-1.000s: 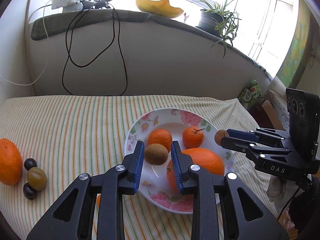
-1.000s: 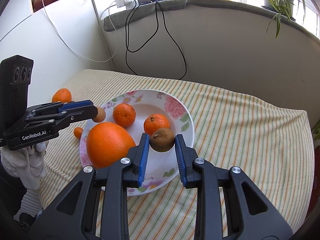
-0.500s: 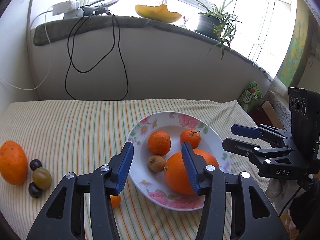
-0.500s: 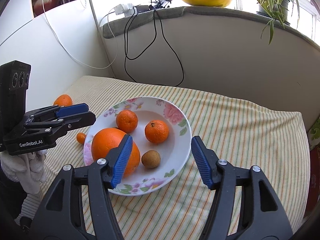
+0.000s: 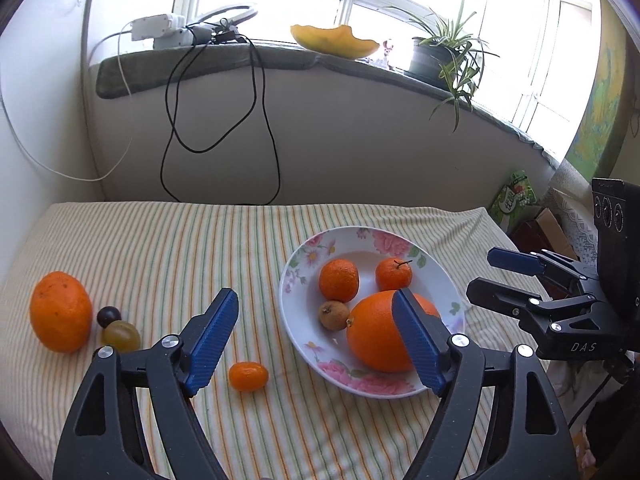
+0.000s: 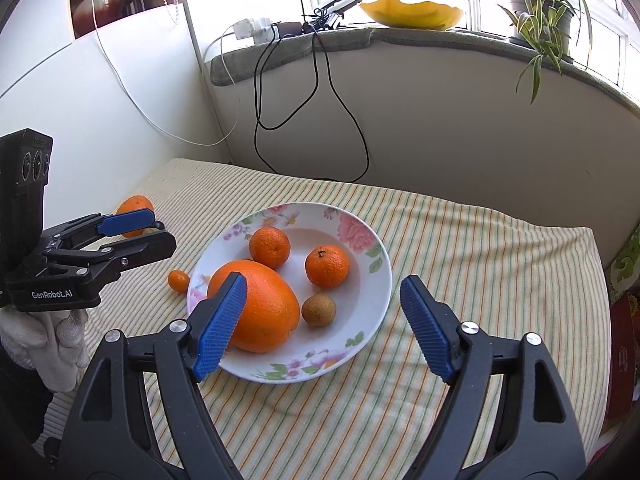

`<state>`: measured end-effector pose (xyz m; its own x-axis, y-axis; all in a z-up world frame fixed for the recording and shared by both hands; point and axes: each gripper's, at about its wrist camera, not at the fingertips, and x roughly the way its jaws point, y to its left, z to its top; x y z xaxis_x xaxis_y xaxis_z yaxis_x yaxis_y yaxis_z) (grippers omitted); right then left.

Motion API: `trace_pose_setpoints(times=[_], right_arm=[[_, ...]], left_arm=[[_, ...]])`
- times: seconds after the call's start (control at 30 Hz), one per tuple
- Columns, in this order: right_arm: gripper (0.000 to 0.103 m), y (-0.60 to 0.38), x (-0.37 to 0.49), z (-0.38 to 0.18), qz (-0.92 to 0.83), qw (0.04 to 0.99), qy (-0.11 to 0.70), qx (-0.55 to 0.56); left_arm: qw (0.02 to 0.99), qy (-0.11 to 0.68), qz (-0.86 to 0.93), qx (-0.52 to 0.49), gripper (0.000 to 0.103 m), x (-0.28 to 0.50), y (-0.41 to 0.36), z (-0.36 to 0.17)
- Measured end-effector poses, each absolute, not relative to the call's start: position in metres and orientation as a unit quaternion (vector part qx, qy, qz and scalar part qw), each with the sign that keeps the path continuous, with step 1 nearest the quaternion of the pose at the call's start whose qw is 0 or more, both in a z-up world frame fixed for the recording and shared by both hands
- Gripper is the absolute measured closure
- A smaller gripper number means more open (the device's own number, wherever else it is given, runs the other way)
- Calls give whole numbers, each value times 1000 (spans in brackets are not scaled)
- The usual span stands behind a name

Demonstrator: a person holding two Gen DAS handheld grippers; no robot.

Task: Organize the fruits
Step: 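Move the right gripper back toward the large orange and plums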

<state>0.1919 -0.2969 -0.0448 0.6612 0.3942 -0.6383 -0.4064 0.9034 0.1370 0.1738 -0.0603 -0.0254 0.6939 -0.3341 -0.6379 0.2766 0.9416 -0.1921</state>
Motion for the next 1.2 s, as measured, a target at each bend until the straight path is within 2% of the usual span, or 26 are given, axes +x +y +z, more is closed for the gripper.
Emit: trace_pose_setpoints(times=[0.67,1.2], right_arm=[[21,-259,165,-26,249,907,338,-24],[21,-212,164,-17,298,891,341,-21]], left_arm=[[924,349,-144,-63,24,140,-19,-18],[921,368,-92,-93,25,109,58,-48]])
